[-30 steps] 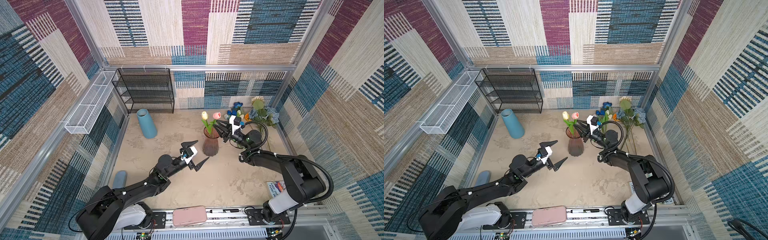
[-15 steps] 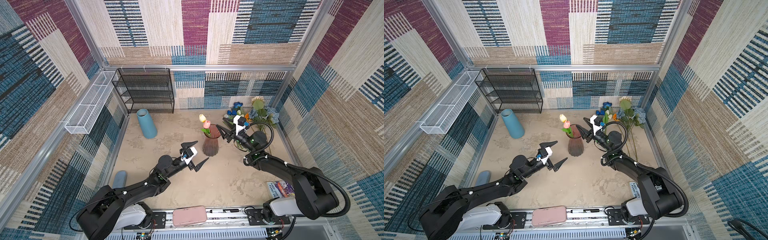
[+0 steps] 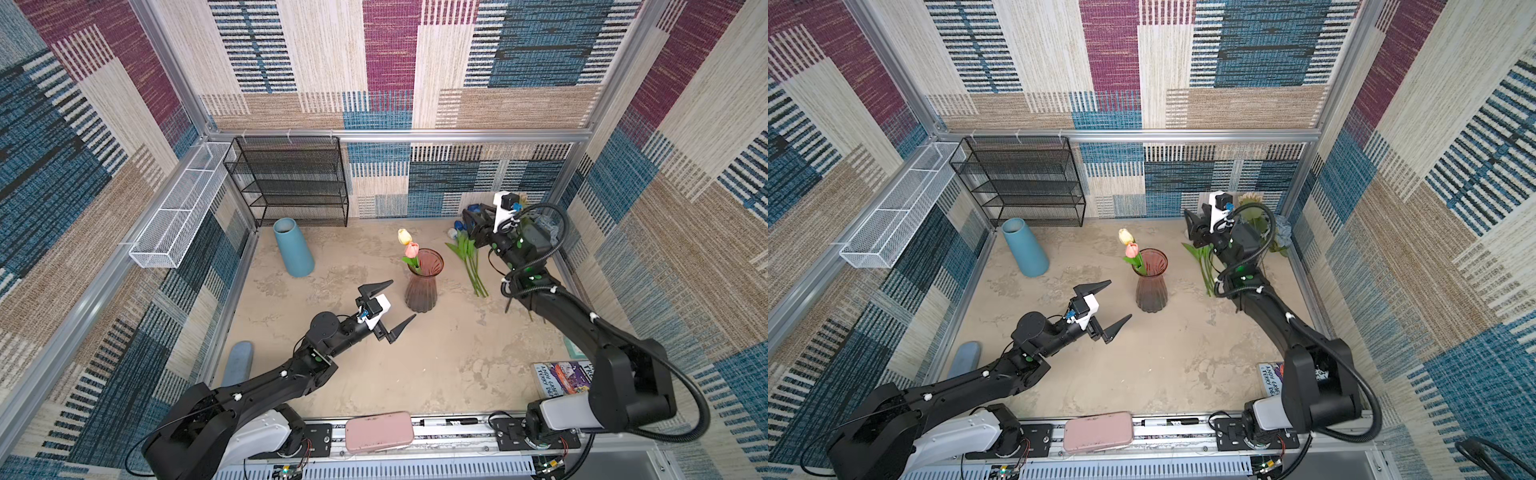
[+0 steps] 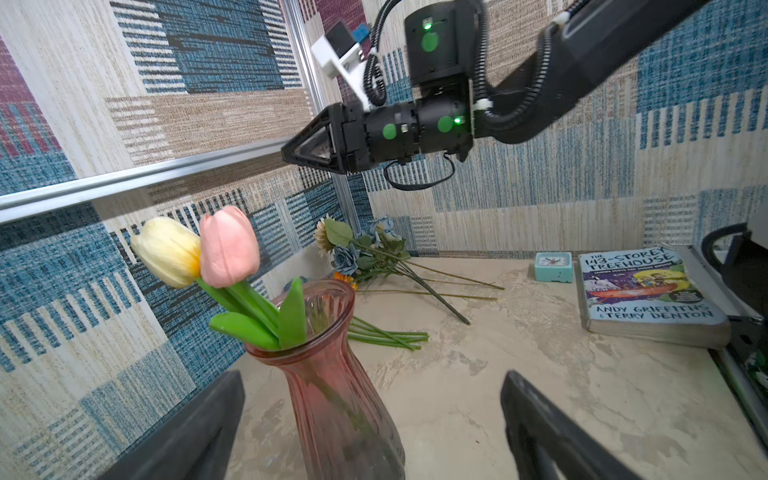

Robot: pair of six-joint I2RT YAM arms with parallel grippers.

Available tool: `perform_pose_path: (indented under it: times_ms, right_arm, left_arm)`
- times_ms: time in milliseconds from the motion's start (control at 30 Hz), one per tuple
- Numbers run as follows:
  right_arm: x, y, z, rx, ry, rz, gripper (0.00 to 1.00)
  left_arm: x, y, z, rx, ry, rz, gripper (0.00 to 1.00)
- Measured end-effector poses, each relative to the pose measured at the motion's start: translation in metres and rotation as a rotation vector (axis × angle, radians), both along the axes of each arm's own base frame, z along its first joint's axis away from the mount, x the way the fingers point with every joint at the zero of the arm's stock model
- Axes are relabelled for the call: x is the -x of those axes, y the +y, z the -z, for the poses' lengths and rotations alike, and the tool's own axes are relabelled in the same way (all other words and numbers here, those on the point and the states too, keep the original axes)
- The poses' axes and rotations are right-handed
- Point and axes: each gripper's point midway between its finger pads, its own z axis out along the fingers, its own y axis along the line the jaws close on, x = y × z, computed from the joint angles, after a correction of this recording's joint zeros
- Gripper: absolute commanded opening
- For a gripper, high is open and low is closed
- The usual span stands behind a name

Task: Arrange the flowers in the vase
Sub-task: 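Open the right gripper and move it back to the flower pile, then lower the right gripper onto the white tulip stem and close it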

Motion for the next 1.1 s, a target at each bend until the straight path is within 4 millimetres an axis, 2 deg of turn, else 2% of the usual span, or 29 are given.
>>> perform_pose_path:
  times_ms: [67, 100, 167, 333, 467, 767, 833, 1100]
  right_arm:
    - [-0.031, -0.031, 0.054, 0.003, 0.202, 0.099, 0.38]
    - [-0.04, -0.038, 0.077, 0.015, 0.283, 0.125, 0.36]
    - [-0.052, -0.04, 0.121, 0.05, 0.433, 0.133, 0.34]
    - [-0.072, -0.038, 0.19, 0.144, 0.653, 0.12, 0.29]
    - [-0.07, -0.038, 0.237, 0.205, 0.799, 0.111, 0.29]
    - [-0.057, -0.028, 0.288, 0.285, 0.95, 0.088, 0.28]
    - [-0.056, -0.029, 0.293, 0.287, 0.96, 0.09, 0.26]
    - [-0.06, -0.025, 0.294, 0.289, 0.945, 0.085, 0.1]
  left_arm:
    - [-0.002, 0.001, 0.017, -0.027, 0.034, -0.011, 0.99]
    - [-0.002, 0.002, 0.023, -0.038, 0.048, -0.018, 0.99]
    - [-0.003, 0.002, 0.033, -0.054, 0.066, -0.02, 0.99]
    - [-0.006, -0.001, 0.043, -0.074, 0.089, -0.021, 0.99]
    - [-0.011, -0.005, 0.045, -0.081, 0.096, -0.019, 0.99]
    - [-0.014, -0.01, 0.048, -0.09, 0.105, -0.009, 0.99]
    - [-0.014, -0.01, 0.048, -0.09, 0.106, -0.008, 0.99]
    - [-0.013, -0.01, 0.048, -0.09, 0.106, -0.006, 0.99]
